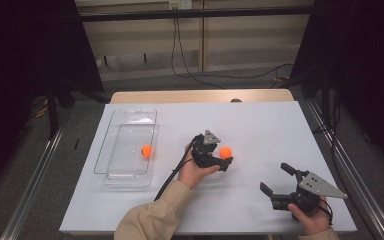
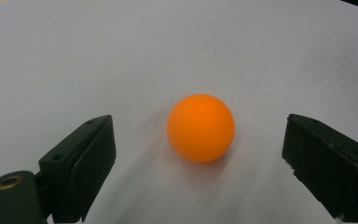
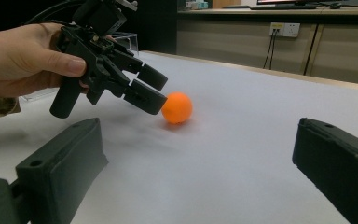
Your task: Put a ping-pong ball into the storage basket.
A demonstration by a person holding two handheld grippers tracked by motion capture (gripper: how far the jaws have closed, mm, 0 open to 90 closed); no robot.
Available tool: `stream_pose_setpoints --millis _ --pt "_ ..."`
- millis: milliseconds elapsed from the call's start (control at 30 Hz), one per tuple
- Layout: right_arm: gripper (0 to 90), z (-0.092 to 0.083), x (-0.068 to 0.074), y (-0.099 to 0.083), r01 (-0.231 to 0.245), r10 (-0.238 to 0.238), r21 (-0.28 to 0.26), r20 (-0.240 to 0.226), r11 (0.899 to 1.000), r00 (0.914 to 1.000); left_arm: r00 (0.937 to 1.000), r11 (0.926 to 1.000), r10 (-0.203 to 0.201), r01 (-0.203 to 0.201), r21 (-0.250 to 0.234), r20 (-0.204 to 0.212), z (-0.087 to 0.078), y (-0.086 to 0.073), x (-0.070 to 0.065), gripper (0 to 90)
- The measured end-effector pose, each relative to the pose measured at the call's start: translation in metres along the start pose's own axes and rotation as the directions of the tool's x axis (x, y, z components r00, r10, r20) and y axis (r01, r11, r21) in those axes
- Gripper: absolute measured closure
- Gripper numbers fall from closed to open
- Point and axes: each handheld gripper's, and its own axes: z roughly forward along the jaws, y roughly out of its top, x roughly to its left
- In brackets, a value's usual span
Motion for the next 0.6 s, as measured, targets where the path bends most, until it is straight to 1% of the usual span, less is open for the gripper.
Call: stream_pose_setpoints --millis 133,200,300,400,467,500,567,600 --pt "1.8 0.0 0.0 0.0 0.001 -0.001 -0.001 0.001 1.0 1.0 1.0 1.0 0.0 0.0 0.003 -0.007 0.002 -0.001 0.001 11.7" --pt "1.8 0.0 0.0 0.0 0.001 -0.001 0.0 0.001 1.0 1.0 1.0 1.0 -0.005 0.005 0.003 -0.002 0.003 -0.002 0.001 12.2" --pt "1.8 0.0 0.0 0.0 0.0 0.0 0.0 0.001 1.0 1.0 1.0 1.0 0.004 -0.004 0.001 0.0 0.005 -0.001 0.0 13.2" --pt "1.7 0.0 0.0 0.0 -0.001 0.001 0.001 0.002 1.0 1.0 0.9999 0.9999 0.011 -0.011 0.008 0.001 0.008 -0.001 -0.001 15.1" --pt "1.8 0.0 0.0 0.0 0.0 0.0 0.001 0.001 1.0 1.0 1.0 0.9999 0.008 -0.008 0.011 0.003 0.009 0.0 -0.001 15.5" --pt "1.7 0.0 0.0 0.0 0.0 0.0 0.0 0.001 1.0 1.0 0.9999 0.9998 0.014 -0.014 0.015 -0.001 0.009 0.0 -0.001 16.3" --pt "1.8 0.0 0.0 0.0 0.0 0.0 0.0 0.002 1.0 1.0 0.9999 0.9998 0.014 -0.014 0.013 -0.004 0.01 0.0 -0.002 18.4" --pt "1.8 -0.001 0.0 0.0 0.001 -0.001 0.0 0.003 1.0 1.0 0.9999 0.9998 0.017 -0.017 0.015 0.0 0.011 0.001 -0.002 19.3"
